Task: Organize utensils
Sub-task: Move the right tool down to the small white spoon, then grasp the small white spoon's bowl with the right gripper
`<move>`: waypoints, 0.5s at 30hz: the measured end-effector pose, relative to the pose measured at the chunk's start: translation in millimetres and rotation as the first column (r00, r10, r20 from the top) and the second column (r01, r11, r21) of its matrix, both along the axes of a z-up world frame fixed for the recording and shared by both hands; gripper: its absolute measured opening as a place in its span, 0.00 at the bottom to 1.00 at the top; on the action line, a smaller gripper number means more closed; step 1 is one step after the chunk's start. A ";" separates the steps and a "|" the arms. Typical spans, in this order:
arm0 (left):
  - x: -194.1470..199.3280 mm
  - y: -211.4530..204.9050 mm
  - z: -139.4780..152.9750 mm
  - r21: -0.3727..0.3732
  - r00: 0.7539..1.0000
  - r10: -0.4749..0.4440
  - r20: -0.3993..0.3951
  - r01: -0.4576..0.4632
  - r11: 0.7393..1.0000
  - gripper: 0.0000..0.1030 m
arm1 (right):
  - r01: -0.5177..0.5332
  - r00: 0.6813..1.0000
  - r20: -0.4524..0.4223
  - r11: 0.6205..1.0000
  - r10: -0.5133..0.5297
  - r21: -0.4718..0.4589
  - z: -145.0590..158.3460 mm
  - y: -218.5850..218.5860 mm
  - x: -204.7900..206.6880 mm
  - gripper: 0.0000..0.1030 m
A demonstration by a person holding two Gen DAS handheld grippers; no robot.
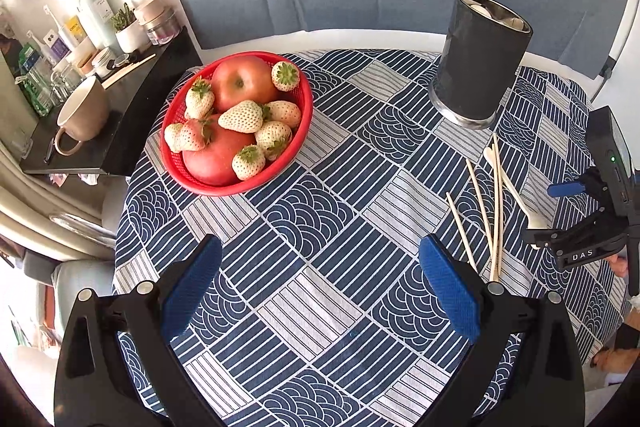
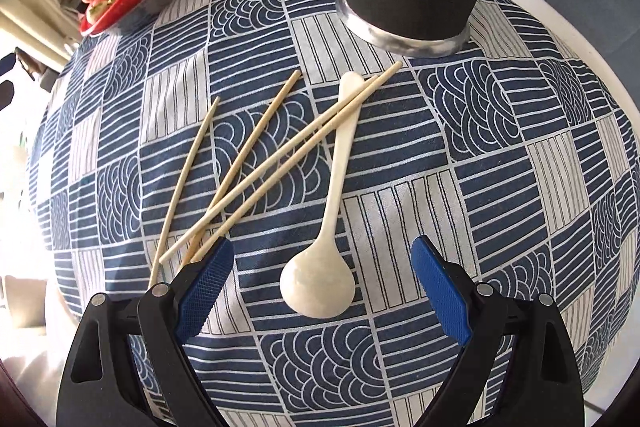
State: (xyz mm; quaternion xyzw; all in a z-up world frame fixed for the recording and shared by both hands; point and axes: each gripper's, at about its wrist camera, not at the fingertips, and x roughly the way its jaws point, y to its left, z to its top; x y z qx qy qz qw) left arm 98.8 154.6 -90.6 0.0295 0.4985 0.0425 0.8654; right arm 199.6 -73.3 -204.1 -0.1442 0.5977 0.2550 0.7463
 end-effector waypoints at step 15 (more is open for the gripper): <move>-7.6 -22.2 -17.8 -0.012 0.999 0.002 -0.044 -0.003 1.000 0.94 | 0.004 1.000 0.010 0.999 -0.003 -0.037 -6.3 -23.8 -18.6 0.37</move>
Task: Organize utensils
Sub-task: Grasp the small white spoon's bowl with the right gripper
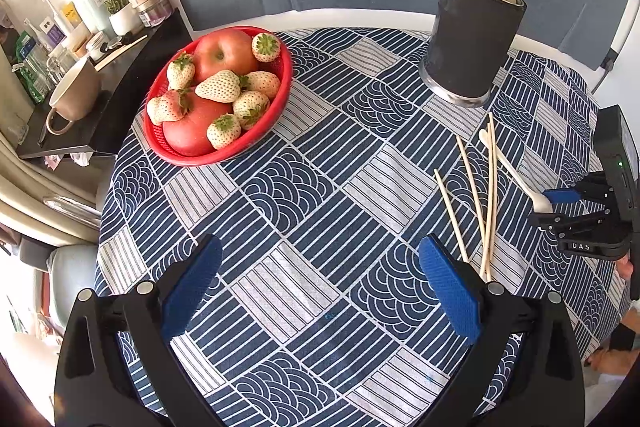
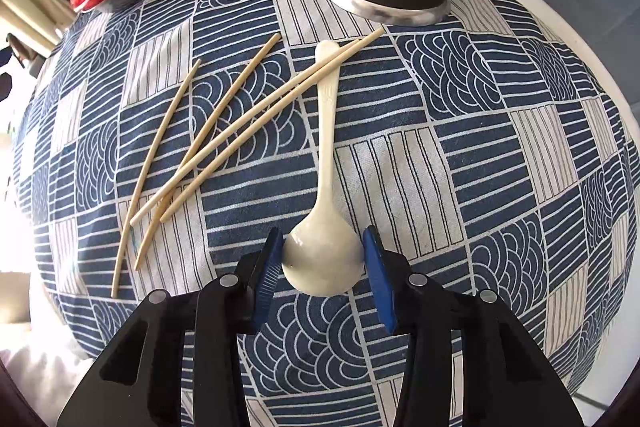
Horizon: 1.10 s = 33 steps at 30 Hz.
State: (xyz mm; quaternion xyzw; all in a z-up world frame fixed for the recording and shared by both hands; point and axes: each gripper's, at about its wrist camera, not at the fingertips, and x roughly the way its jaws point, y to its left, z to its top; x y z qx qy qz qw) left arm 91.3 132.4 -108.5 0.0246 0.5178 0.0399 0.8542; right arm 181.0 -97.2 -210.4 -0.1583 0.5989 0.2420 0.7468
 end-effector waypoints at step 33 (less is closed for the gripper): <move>64.1 -158.9 -70.9 -0.366 0.951 -0.220 -0.219 0.130 0.921 0.89 | 0.114 0.993 -0.064 0.974 -0.104 0.194 19.4 -82.8 -54.7 0.37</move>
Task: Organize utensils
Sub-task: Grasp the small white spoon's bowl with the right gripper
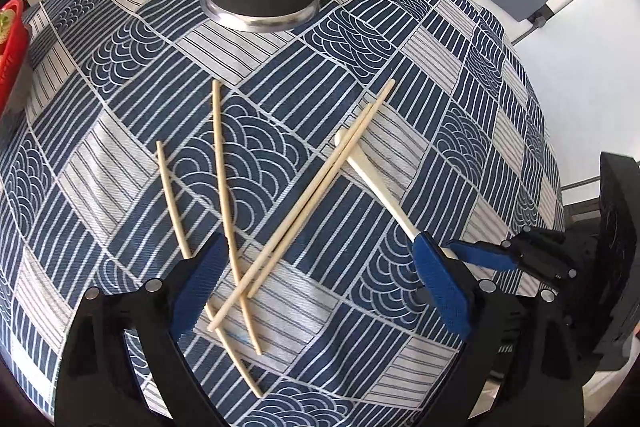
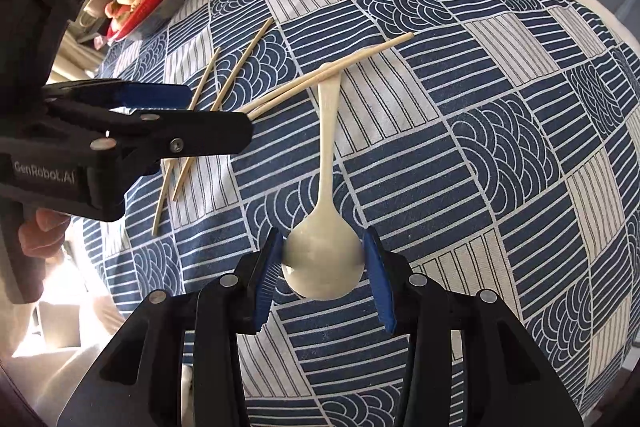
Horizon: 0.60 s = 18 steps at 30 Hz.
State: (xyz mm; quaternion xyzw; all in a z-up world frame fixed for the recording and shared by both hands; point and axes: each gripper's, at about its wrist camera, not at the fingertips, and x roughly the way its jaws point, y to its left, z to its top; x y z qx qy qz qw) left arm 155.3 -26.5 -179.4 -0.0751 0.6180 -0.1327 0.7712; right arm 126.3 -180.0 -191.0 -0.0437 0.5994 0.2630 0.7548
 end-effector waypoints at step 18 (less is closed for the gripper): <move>9.6 0.7 -5.1 -0.128 0.997 -0.005 -0.071 -0.004 0.992 0.03 | 0.007 0.999 0.039 0.994 -0.011 0.109 8.6 17.2 -15.0 0.37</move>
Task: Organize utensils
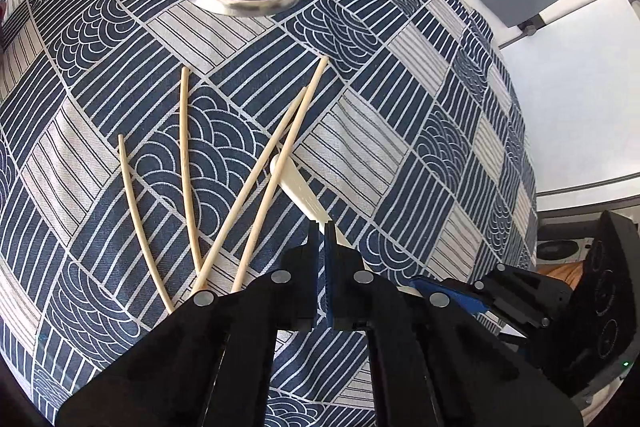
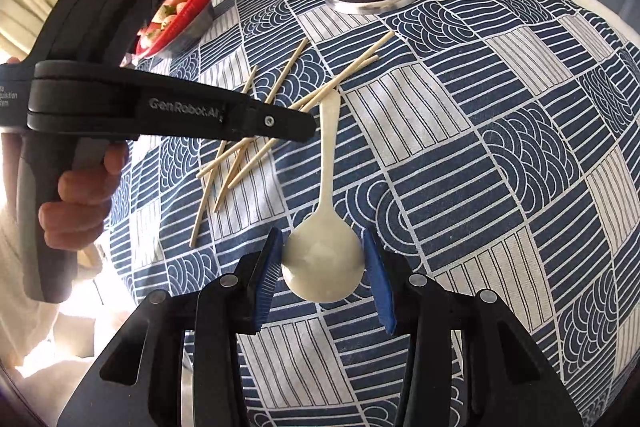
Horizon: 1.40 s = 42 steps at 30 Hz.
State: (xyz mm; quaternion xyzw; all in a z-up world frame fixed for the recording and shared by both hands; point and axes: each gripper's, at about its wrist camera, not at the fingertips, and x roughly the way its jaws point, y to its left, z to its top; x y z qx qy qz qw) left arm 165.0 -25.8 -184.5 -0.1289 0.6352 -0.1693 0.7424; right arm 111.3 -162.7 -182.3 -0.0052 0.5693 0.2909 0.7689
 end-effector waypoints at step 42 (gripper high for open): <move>16.8 55.3 102.1 -0.035 0.986 0.075 0.146 -0.071 0.997 0.04 | -0.083 0.973 0.220 0.996 0.072 0.042 80.6 29.2 8.7 0.37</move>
